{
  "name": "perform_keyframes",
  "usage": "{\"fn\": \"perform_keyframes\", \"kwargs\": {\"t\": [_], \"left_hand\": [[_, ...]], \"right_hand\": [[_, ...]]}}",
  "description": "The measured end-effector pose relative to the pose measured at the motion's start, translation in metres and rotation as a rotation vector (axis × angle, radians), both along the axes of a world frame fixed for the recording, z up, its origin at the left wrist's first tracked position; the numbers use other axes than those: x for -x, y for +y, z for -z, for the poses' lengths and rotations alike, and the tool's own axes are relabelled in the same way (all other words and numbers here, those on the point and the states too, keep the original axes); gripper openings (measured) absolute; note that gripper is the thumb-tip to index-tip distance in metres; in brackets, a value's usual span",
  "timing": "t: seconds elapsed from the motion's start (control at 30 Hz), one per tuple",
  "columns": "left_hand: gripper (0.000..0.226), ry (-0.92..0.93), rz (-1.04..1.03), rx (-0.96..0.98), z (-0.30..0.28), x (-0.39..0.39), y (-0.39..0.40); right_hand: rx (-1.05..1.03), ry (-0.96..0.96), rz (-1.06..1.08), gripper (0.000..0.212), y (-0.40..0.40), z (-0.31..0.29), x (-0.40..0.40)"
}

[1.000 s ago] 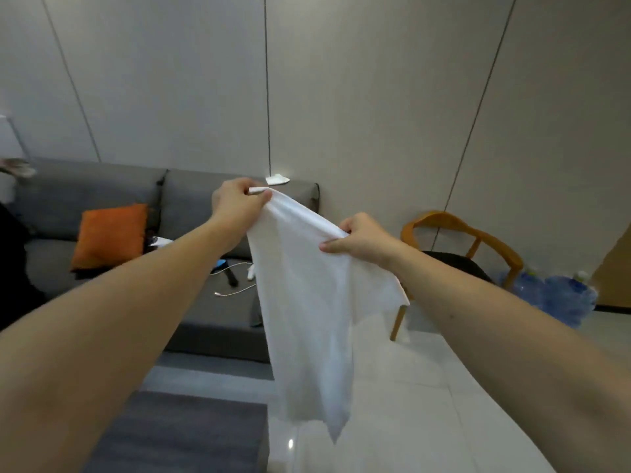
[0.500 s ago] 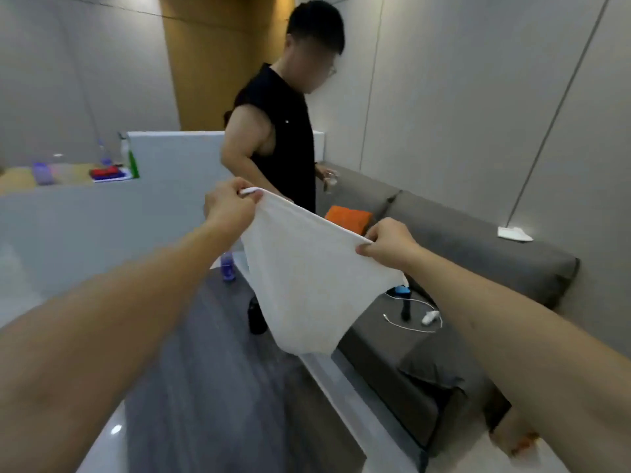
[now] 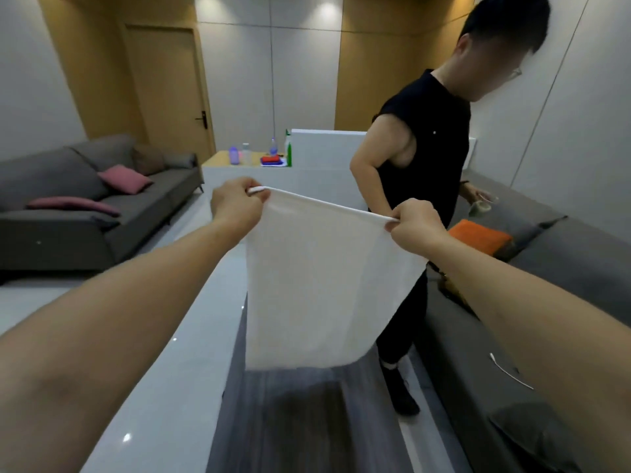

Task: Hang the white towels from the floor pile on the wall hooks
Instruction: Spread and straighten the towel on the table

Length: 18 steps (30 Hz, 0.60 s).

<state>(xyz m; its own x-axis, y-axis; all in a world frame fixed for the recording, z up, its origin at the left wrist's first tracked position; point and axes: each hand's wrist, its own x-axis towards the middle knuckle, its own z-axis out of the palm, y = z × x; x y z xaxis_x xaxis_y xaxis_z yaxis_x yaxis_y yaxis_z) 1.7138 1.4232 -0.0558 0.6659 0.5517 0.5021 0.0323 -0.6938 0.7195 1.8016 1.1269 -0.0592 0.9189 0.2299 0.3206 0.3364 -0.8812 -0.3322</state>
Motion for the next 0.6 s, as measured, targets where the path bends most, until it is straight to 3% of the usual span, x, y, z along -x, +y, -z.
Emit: {"fn": "perform_keyframes", "kwargs": {"t": [0.3,0.6], "left_hand": [[0.013,-0.024,-0.097,0.037,0.004,-0.011,0.053],[0.012,0.138,-0.168,0.114,0.066,-0.114,0.139]], "right_hand": [[0.010,-0.022,-0.054,0.014,0.039,0.000,-0.035],[0.044,0.051,0.045,0.020,0.110,0.047,-0.146]]}}
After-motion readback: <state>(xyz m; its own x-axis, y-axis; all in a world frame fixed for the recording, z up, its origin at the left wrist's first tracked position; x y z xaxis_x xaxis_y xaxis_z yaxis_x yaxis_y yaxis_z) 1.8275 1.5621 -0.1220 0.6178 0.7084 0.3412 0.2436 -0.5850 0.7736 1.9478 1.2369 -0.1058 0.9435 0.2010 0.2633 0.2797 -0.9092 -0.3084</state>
